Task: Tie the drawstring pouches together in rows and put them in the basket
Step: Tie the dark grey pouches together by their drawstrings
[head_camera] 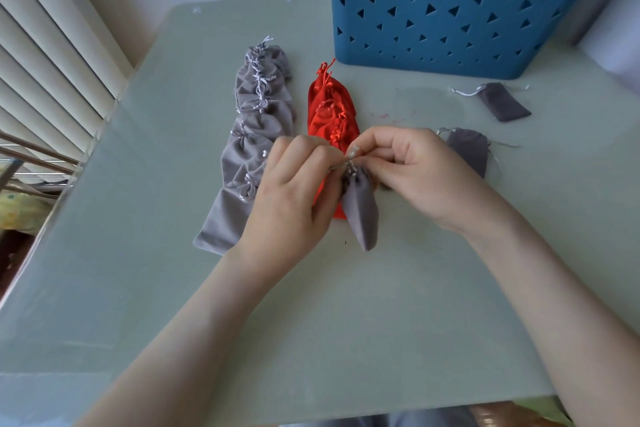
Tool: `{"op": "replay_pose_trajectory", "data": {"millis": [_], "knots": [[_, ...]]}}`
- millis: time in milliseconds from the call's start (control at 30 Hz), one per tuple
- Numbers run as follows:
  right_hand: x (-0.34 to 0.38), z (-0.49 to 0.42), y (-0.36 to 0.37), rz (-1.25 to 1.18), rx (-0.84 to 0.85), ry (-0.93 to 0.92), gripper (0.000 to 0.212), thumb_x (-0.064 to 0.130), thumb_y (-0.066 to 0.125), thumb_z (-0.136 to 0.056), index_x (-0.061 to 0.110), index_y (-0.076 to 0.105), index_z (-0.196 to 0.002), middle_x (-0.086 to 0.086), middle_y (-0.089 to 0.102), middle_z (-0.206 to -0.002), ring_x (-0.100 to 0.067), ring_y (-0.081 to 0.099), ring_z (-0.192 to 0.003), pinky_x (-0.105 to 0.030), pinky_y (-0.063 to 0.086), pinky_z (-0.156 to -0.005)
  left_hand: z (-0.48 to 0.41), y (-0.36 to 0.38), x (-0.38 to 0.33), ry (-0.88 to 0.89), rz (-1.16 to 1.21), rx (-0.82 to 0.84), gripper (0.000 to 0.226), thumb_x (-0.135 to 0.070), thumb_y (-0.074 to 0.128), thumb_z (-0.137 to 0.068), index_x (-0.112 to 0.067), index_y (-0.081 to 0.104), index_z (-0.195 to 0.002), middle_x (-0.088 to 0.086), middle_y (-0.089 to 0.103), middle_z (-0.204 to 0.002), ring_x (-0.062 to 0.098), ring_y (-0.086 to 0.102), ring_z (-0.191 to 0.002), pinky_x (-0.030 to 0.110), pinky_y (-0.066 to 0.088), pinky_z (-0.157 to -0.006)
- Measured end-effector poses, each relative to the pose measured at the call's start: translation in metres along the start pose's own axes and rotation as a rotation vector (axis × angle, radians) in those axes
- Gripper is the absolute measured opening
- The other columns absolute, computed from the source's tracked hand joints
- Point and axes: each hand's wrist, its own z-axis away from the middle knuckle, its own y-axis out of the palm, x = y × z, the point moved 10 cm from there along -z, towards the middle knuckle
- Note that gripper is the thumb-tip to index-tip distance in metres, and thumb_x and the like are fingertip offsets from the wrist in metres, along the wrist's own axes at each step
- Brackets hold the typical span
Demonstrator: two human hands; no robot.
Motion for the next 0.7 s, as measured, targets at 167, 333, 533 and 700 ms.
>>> {"op": "replay_pose_trajectory", "data": {"millis": [167,333,533,700], "knots": [[0.011,0.003,-0.004,0.127,-0.028,-0.080,0.029,-0.002,0.057,-0.091,0.024,0.060,-0.077,0.020,0.066,-0.064,0.009,0.056,-0.060,-0.004,0.039,-0.060,-0.001,-0.002,-0.004,0.021,-0.025,-0.010,0.014,-0.001,0.055,-0.091,0.005,0.064,-0.081,0.000,0.046,-0.093,0.021,0.042,-0.080,0.021,0.031,-0.080],[0.017,0.005,-0.005,0.258,-0.041,-0.170,0.032,0.003,0.059,-0.090,0.033,0.058,-0.080,0.025,0.065,-0.070,0.009,0.057,-0.065,-0.005,0.040,-0.066,-0.001,-0.001,-0.004,0.025,-0.019,-0.010,0.015,0.000,0.054,-0.090,0.006,0.063,-0.079,0.000,0.046,-0.092,0.022,0.042,-0.077,0.029,0.036,-0.073],[0.023,0.007,-0.005,0.516,-0.070,-0.282,0.010,0.016,0.059,-0.087,0.024,0.064,-0.089,0.020,0.063,-0.077,-0.005,0.061,-0.074,-0.017,0.045,-0.071,0.002,0.005,0.002,0.005,-0.023,0.047,0.016,-0.002,0.052,-0.092,0.003,0.063,-0.081,0.007,0.055,-0.086,0.023,0.041,-0.075,0.027,0.037,-0.072],[0.024,0.006,-0.005,0.629,-0.080,-0.298,0.009,0.015,0.058,-0.085,0.017,0.065,-0.091,0.021,0.055,-0.072,-0.011,0.051,-0.064,-0.013,0.038,-0.058,0.003,0.009,0.006,0.003,-0.017,0.056,0.017,-0.004,0.050,-0.093,0.002,0.062,-0.082,0.003,0.051,-0.089,0.022,0.042,-0.075,0.022,0.034,-0.074]]}}
